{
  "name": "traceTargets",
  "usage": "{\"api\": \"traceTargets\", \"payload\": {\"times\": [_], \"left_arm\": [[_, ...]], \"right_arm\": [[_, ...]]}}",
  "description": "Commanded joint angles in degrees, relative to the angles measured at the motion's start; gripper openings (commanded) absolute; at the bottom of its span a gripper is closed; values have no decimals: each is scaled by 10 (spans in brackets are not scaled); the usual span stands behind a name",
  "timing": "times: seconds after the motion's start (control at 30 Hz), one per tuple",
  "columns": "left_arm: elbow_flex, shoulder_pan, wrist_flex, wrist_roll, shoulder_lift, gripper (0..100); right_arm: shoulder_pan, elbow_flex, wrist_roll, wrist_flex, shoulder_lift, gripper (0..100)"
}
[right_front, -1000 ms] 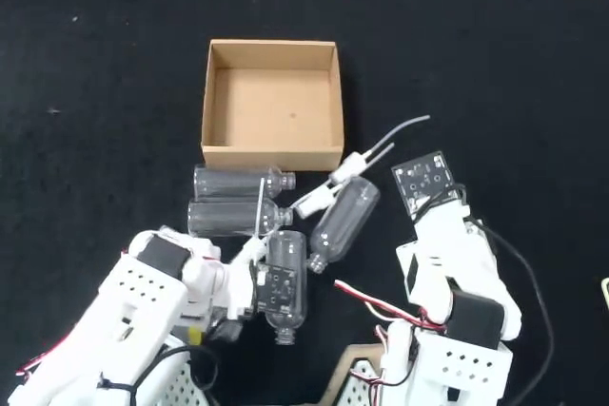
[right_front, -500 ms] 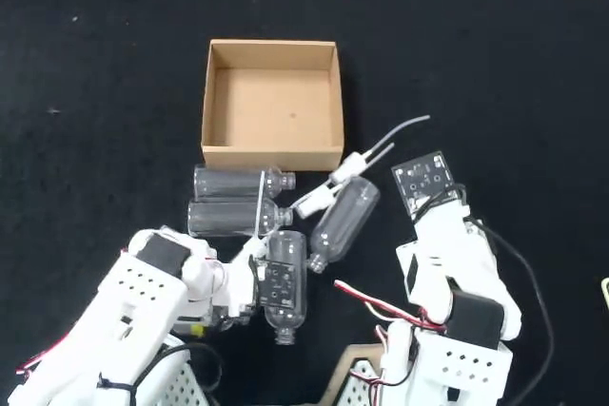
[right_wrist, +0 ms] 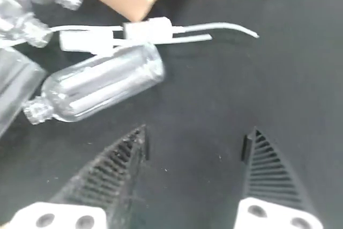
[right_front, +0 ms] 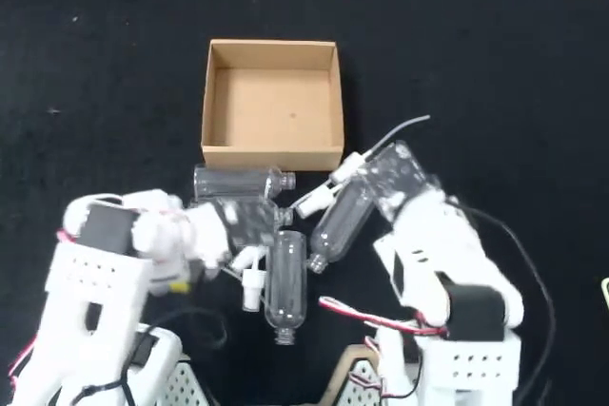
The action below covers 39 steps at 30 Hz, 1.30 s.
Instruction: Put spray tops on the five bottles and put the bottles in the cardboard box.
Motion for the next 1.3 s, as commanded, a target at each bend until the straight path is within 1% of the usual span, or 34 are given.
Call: {"api": "traceTargets", "payload": {"times": [0.0,0.07,0.17,0.23,0.3,0.37,0.43,0.5,0.6,0.7,0.77,0.87,0.97,1.07,1.17,1.27], "left_arm": [[-92,-86,-2,39,-6,88],[-111,-124,-6,79,-6,88],[-113,-185,-59,145,-6,88],[-111,-244,-91,202,-5,88],[-96,-306,-122,244,-3,88],[-69,-361,-162,276,-5,88],[-44,-402,-199,312,-5,88],[-20,-433,-230,342,-4,88],[6,-458,-263,374,-3,88],[13,-477,-280,382,0,88],[12,-492,-289,382,0,88],[11,-512,-294,383,1,88],[19,-524,-293,383,1,88],[22,-543,-294,383,1,88],[22,-573,-308,380,1,88],[22,-604,-318,380,1,88]], "right_arm": [[-83,-58,-34,2,80,279],[-147,-57,-52,-6,109,279],[-240,-64,-79,-15,139,270],[-308,-67,-90,-15,155,227],[-368,-66,-91,-15,176,188],[-415,-72,-105,-27,203,192],[-447,-71,-135,-63,234,217],[-469,-71,-170,-106,269,238],[-496,-72,-208,-172,305,243],[-513,-76,-236,-220,332,243],[-516,-105,-258,-232,360,243],[-518,-187,-290,-229,426,243],[-553,-259,-309,-216,506,243],[-589,-288,-332,-241,582,243],[-594,-298,-361,-295,640,243],[-594,-322,-362,-306,689,215]]}}
